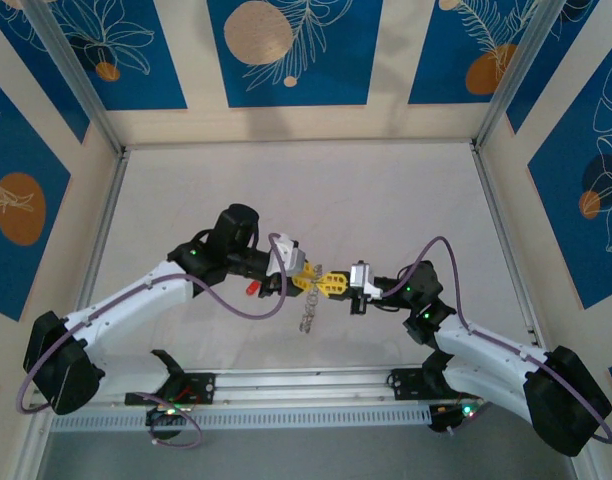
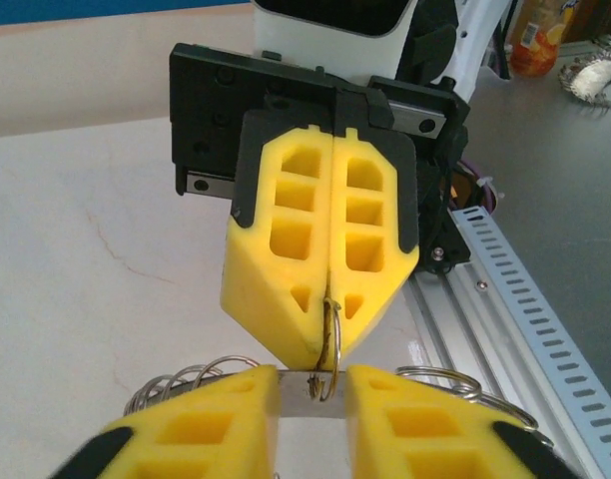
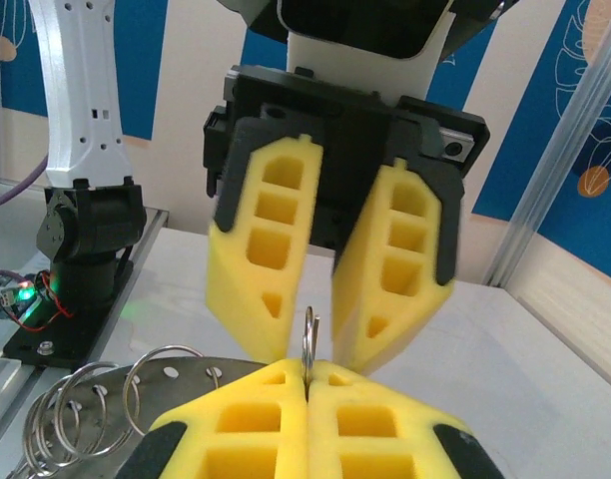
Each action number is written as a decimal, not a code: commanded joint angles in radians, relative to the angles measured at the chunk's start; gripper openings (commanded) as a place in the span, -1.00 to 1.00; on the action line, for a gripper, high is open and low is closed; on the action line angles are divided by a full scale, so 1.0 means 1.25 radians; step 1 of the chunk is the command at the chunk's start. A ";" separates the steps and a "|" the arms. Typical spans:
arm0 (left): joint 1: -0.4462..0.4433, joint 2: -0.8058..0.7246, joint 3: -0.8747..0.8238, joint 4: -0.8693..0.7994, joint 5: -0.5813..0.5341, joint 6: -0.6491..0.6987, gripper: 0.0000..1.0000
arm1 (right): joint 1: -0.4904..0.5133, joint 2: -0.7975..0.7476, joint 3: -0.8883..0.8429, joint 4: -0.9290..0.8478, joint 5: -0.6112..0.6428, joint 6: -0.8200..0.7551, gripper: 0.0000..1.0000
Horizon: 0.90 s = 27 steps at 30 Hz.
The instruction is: Put the keys on the keyring
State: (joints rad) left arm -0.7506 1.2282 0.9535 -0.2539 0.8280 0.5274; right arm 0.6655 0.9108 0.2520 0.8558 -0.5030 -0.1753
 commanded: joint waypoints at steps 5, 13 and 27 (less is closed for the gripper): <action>-0.011 -0.028 0.013 0.008 -0.030 0.020 -0.86 | 0.012 -0.023 0.003 -0.017 0.029 -0.006 -1.00; -0.014 -0.033 0.019 -0.006 -0.054 0.020 -1.00 | 0.015 -0.033 0.005 -0.051 0.049 -0.014 -0.96; -0.088 0.056 0.202 -0.353 -0.342 0.123 -1.00 | 0.017 -0.107 0.022 -0.274 0.157 -0.071 -0.63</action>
State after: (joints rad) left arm -0.8410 1.2793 1.1492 -0.6029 0.4847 0.6476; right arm 0.6804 0.7761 0.2535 0.5667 -0.3382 -0.2485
